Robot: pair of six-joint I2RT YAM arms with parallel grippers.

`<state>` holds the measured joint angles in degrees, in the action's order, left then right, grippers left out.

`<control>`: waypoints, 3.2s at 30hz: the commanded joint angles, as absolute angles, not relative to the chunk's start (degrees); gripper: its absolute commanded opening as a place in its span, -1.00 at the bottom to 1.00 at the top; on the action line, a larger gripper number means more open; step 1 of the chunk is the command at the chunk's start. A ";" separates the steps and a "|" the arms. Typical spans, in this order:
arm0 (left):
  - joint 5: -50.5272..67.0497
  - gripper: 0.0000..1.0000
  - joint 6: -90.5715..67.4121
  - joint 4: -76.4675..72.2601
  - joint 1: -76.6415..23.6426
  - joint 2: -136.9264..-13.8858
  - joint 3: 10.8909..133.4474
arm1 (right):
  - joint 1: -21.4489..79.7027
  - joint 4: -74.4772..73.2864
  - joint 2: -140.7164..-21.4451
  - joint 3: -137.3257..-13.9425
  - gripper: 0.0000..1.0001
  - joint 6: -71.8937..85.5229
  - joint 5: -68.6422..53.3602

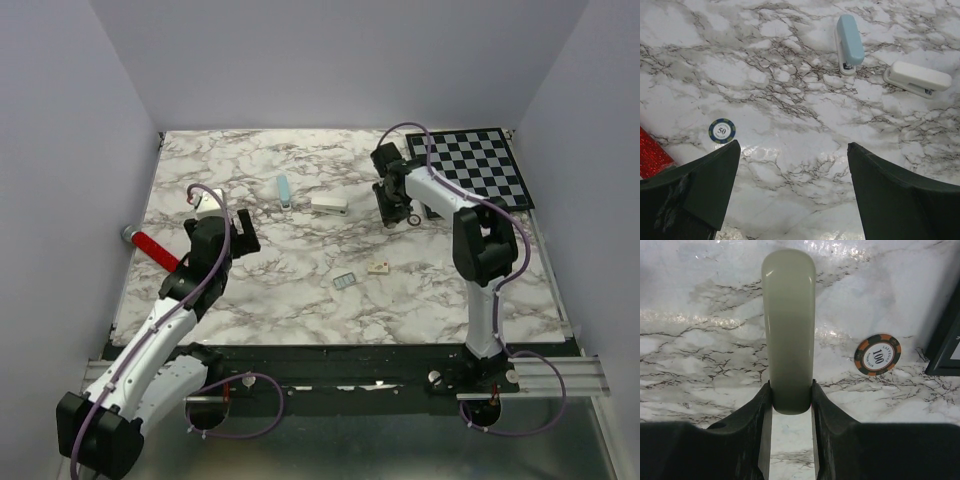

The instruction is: Load the staples into the stapler

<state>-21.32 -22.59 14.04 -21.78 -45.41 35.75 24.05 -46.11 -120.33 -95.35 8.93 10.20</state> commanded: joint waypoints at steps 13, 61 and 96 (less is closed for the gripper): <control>-16.00 0.97 -34.19 21.97 -20.92 -80.66 63.94 | 23.12 -42.63 -108.74 -91.24 0.58 10.27 6.24; -14.94 -0.42 -56.95 31.99 -29.88 -93.61 58.54 | 23.90 -21.62 -69.08 -49.31 0.85 16.96 1.32; -5.99 0.70 -67.96 8.36 -34.98 -93.16 51.15 | 26.10 -22.59 -66.71 -49.48 0.85 15.12 3.95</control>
<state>-10.26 -71.02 16.21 -34.89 -91.13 50.09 25.56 -22.57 -68.01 -50.04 16.45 1.72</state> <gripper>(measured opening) 0.841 0.925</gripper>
